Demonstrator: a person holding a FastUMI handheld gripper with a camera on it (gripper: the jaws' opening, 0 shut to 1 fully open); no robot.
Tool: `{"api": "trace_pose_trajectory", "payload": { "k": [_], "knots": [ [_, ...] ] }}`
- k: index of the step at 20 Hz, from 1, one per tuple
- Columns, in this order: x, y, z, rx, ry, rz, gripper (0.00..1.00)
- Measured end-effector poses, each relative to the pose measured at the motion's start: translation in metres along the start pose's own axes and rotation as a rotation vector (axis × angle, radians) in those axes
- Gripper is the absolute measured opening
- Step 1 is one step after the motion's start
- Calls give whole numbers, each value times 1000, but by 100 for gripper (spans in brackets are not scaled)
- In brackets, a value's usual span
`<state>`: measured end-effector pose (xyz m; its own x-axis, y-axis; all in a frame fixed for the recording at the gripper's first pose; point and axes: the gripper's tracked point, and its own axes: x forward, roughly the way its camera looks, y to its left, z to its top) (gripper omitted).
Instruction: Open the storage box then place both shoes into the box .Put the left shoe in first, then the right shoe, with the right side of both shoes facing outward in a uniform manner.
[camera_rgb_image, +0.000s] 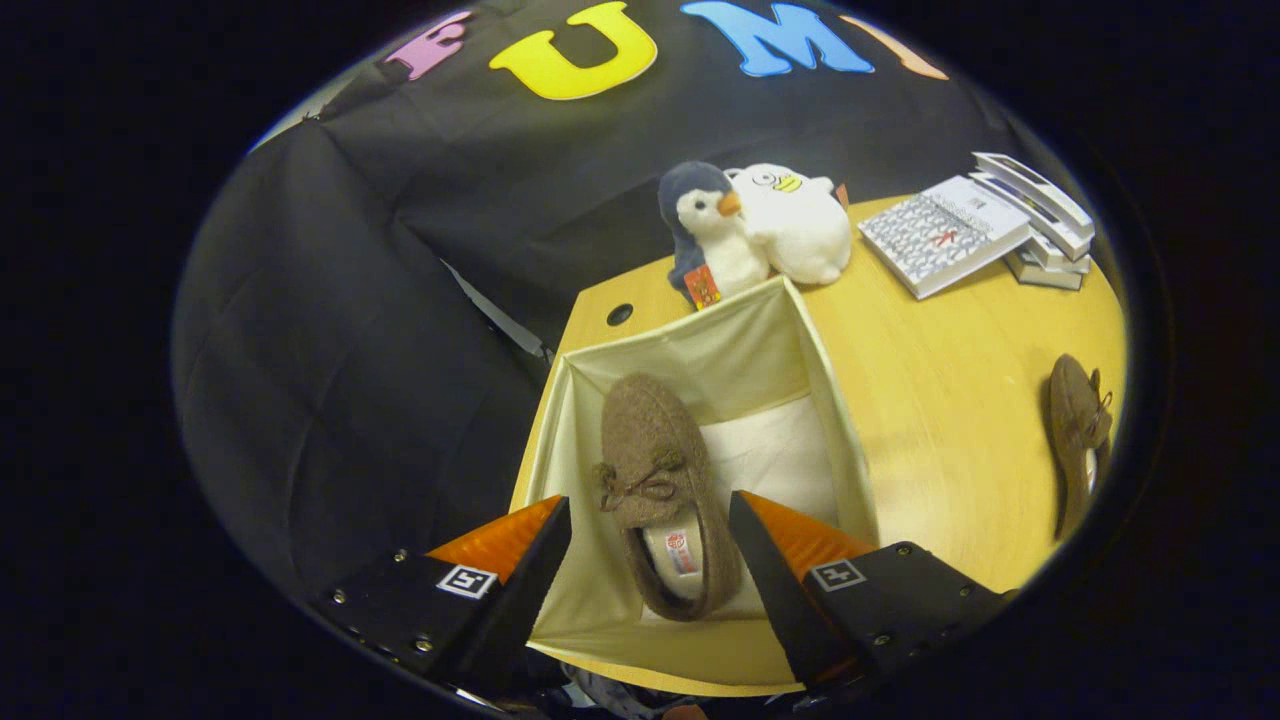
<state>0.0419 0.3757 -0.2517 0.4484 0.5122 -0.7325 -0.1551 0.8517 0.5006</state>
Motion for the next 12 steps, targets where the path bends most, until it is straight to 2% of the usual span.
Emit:
{"api": "trace_pose_trajectory", "payload": {
  "k": [5,12],
  "knots": [
    [-57,-37,45,-75,-145,-10,98],
    [-130,-130,81,-135,-279,-102,97]
  ]
}}
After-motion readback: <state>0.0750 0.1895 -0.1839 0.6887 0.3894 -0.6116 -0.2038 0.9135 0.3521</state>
